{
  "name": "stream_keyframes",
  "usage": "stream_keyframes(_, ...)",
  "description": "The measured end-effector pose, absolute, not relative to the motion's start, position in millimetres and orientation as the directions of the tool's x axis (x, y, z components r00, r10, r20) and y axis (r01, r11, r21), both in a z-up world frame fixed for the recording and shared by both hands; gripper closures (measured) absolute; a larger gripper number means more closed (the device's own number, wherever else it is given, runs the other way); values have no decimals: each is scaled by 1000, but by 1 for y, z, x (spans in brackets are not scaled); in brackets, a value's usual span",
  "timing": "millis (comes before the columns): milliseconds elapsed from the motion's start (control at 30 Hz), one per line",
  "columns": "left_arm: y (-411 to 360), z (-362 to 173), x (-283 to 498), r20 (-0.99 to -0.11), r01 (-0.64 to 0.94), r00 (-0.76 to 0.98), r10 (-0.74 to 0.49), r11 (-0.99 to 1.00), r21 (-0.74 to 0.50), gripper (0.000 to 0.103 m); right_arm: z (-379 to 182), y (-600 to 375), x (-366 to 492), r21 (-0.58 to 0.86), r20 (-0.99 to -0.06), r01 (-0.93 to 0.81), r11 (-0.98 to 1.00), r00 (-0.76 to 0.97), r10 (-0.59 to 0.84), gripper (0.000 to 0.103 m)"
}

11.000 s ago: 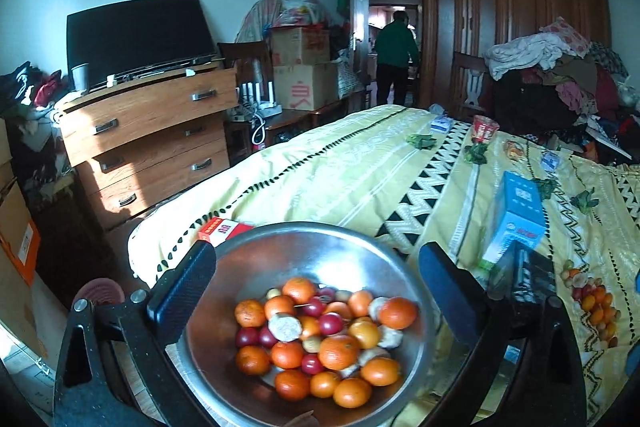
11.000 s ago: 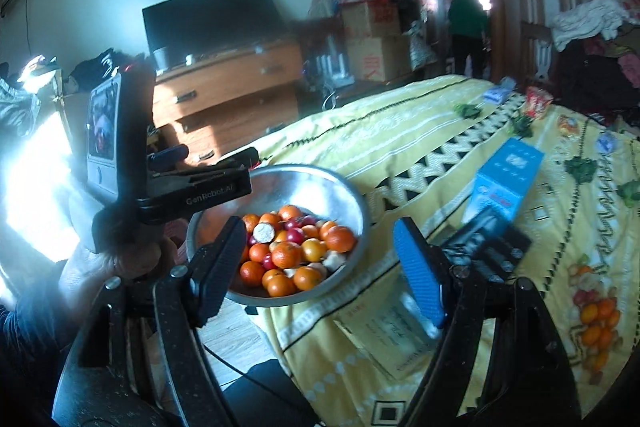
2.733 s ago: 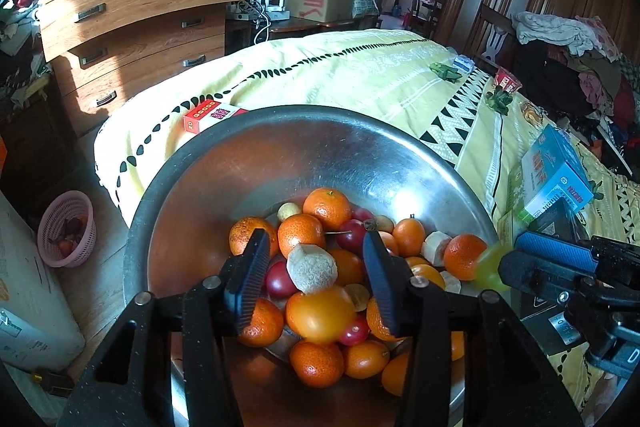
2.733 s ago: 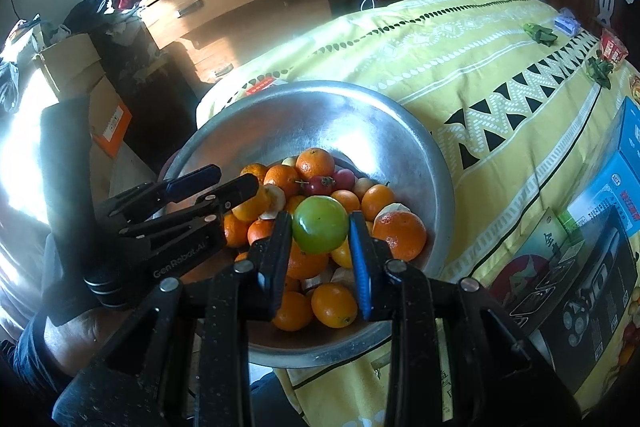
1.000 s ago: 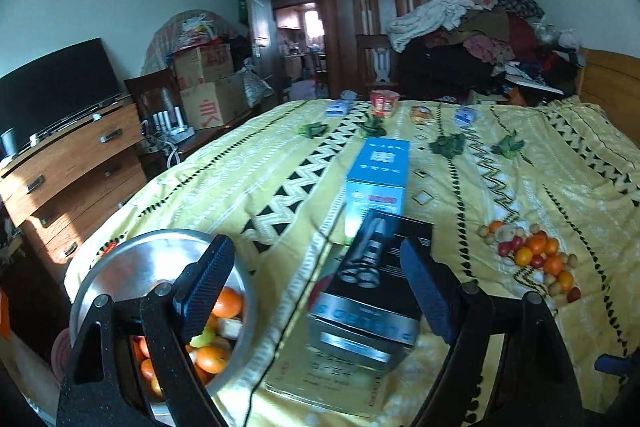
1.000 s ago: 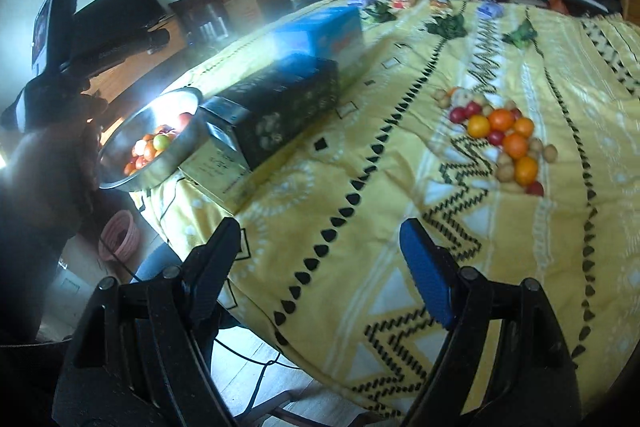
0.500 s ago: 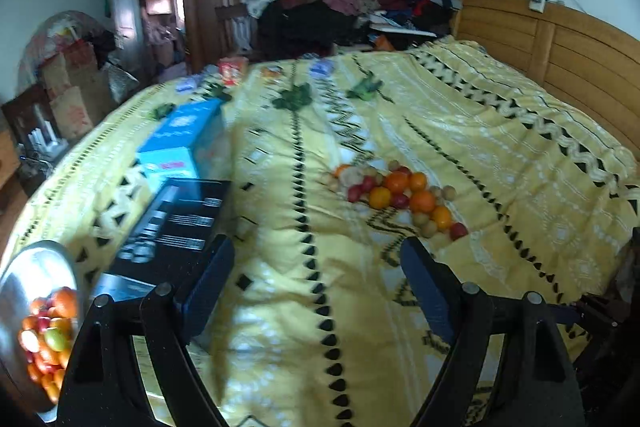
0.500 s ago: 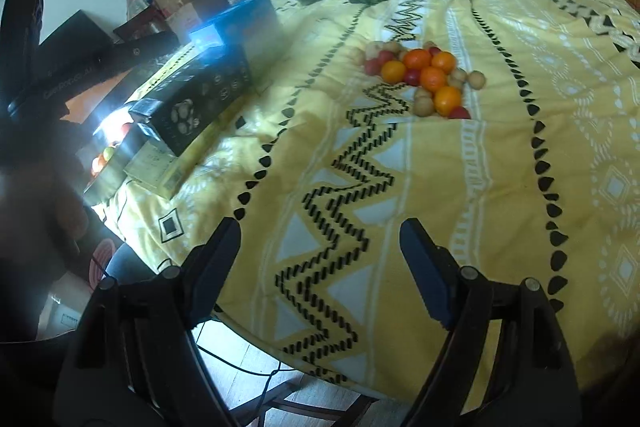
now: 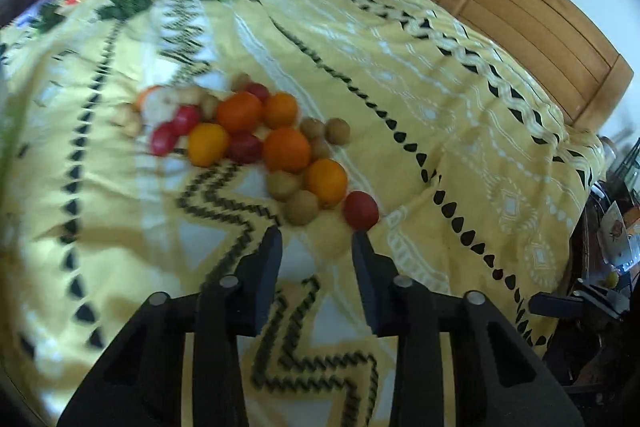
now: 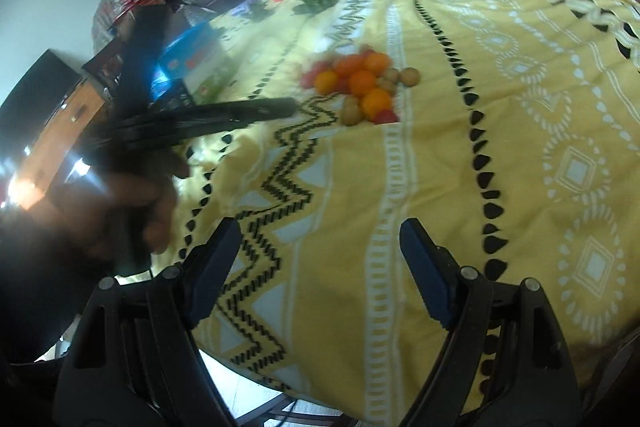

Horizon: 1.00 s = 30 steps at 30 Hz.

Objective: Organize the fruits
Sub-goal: 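Grasp a brown kiwi with the left tool while the right tool grasps a red tomato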

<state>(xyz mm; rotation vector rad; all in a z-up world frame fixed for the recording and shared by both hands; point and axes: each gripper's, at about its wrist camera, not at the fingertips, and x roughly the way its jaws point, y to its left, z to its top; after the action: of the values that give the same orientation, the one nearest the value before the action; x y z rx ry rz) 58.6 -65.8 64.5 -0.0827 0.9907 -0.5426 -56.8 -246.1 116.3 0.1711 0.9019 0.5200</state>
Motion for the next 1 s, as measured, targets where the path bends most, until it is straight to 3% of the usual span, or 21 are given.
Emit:
stream_keyframes(467,-83,18,95,-800,374,399,-449,876,-305,71,113,-269,-27,343,-719,-305,888,524,457,21)
stream_keyframes(733,-68,29,82,-760,350,452,-467,877,-331,77,117,-260,-14,357,-707,-321,877,520,478,21)
stream_keyframes(833,-51,43,65,-741,312,494,-455,888,-338,77,122,-253,4,374,-684,-323,869,536,494,27)
stream_keyframes(967,-32,49,48,-737,281,515,-438,898,-337,77,115,-235,46,385,-688,-334,860,518,509,48)
stream_keyframes(1000,-27,48,44,-740,275,512,-436,899,-340,77,111,-229,56,377,-696,-344,860,507,508,50)
